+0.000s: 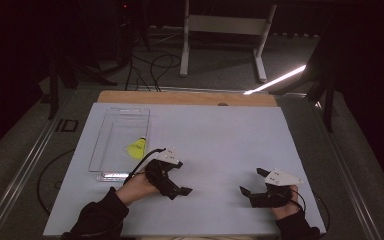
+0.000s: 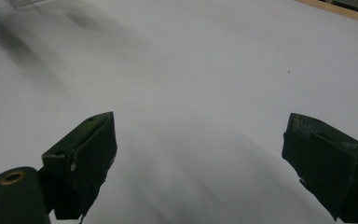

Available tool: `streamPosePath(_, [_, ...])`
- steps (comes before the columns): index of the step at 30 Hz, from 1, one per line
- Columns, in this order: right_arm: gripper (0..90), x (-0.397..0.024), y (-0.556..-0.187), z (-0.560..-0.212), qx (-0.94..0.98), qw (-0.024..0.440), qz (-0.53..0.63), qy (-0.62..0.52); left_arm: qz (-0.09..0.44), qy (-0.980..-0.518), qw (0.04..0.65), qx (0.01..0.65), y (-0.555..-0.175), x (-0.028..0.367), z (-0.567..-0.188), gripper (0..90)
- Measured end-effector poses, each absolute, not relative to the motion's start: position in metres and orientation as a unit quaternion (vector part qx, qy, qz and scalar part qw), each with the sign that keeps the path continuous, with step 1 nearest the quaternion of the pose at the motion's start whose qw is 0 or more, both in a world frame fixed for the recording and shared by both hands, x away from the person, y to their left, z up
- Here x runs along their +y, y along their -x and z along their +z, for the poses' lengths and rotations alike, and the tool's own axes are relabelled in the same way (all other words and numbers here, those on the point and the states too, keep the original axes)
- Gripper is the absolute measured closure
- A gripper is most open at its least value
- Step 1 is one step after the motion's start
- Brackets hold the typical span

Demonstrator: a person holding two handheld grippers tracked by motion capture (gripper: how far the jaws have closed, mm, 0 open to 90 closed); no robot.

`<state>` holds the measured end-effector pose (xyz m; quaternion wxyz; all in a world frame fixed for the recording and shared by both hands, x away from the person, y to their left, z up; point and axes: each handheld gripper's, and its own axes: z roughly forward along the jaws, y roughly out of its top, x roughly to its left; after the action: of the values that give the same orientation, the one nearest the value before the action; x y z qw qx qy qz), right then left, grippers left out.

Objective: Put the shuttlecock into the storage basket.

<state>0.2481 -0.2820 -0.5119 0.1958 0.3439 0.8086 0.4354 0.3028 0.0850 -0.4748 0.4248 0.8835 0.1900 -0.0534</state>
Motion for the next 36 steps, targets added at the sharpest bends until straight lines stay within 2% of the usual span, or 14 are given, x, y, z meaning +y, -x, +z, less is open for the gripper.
streamPosePath(11, [9.8, -0.282, -0.248, -0.513, 0.809, 0.193, 0.436, -0.344, -0.073, -0.876, 0.444, 0.175, -0.286, 0.099, -0.487, 0.0])
streamPosePath(36, [9.8, -0.281, -0.248, -0.514, 0.812, 0.191, 0.433, -0.341, -0.052, -0.872, 0.459, 0.16, -0.257, 0.15, -0.507, 0.0])
